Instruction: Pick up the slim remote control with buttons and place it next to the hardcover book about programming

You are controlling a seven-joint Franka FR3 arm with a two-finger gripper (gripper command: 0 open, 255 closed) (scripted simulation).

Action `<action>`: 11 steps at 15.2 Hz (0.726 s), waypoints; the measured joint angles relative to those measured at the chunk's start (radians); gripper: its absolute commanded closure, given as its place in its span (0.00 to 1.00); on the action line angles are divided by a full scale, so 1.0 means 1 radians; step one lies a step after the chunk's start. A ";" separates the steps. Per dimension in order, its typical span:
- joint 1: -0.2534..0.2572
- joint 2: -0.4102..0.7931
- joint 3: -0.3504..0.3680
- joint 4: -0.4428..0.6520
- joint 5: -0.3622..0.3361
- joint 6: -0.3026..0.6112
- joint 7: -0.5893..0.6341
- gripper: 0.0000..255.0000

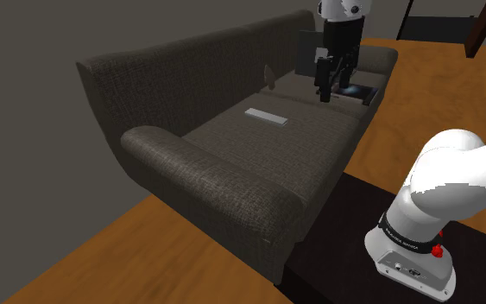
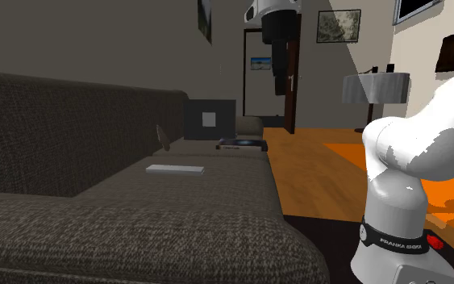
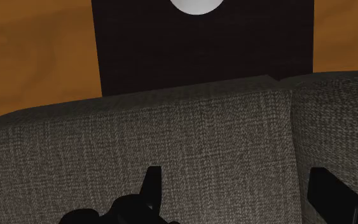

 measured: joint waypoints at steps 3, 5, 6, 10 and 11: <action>-0.005 0.029 -0.010 -0.008 -0.008 0.039 -0.010 0.00; -0.011 0.071 -0.025 -0.019 -0.018 0.095 -0.024 0.00; -0.016 0.093 -0.035 -0.019 -0.025 0.119 -0.035 0.00; -0.034 0.200 -0.078 -0.012 -0.051 0.228 -0.077 0.00; -0.038 0.236 -0.089 -0.009 -0.056 0.264 -0.087 0.00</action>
